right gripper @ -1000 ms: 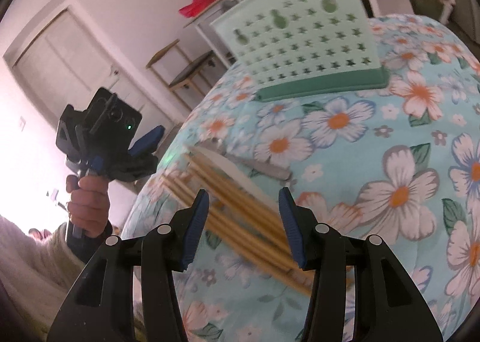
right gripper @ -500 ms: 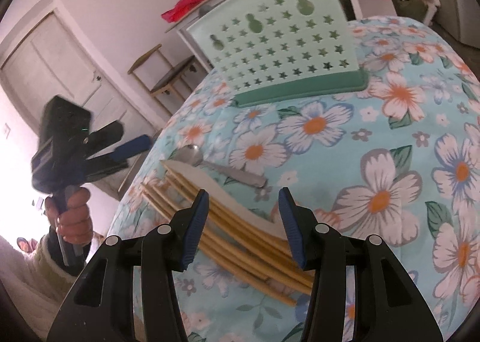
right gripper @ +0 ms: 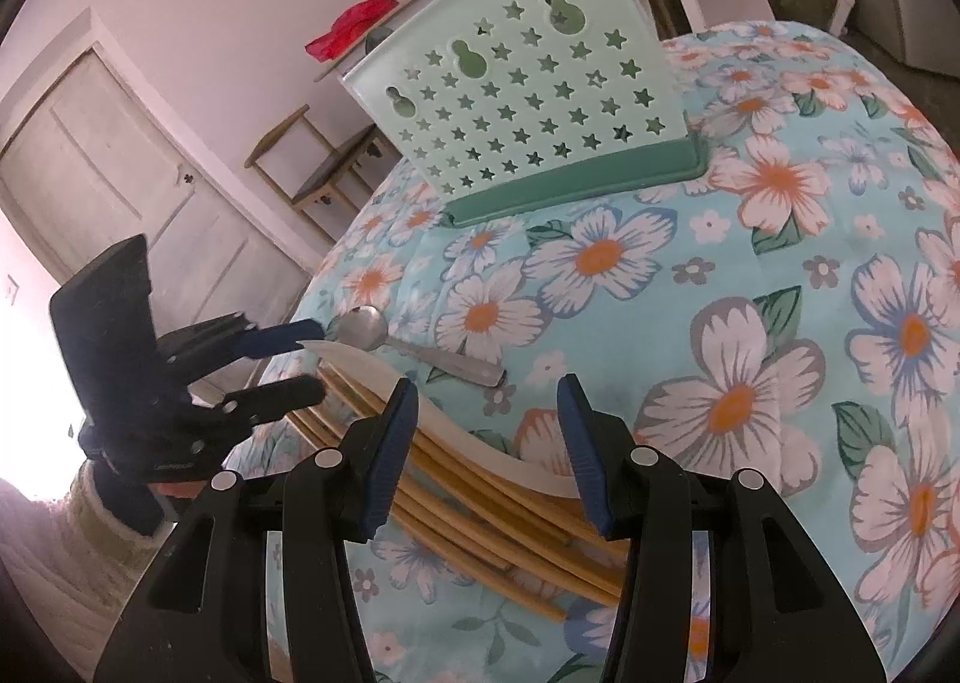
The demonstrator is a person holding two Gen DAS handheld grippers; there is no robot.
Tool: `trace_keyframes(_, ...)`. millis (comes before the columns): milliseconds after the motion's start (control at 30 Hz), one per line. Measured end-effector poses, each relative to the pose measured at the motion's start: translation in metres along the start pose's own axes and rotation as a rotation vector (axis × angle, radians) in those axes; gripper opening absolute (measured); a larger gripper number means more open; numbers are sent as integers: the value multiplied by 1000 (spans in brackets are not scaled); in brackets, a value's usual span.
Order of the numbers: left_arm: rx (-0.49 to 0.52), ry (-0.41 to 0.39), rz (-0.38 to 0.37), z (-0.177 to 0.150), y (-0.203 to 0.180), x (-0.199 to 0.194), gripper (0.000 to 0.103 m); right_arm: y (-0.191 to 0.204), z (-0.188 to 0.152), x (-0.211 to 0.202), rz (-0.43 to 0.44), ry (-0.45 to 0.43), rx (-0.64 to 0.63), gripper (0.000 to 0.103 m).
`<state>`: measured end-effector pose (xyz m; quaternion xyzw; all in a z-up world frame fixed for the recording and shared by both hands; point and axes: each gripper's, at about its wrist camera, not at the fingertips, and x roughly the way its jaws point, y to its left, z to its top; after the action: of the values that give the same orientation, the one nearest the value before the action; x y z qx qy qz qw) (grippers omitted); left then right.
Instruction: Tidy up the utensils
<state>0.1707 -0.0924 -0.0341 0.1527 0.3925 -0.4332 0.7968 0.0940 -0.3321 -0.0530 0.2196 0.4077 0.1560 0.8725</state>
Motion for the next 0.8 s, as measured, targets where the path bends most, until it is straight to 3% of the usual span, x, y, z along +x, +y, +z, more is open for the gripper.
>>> trace_keyframes(167,-62,28,-78,7,16,20,25,-4,1,-2,-8,-9,14,46)
trace_keyframes(433,-190,33,-199,5,36,25,12,-11,4,-11,-24,-42,37,46)
trace_keyframes(567,-281,-39,-266,7,46,13,2,-12,5,-20,-39,-79,49,46)
trace_keyframes(800,-440,-240,-295,9,63,-41,1,-18,20,-55,-2,-215,102,46)
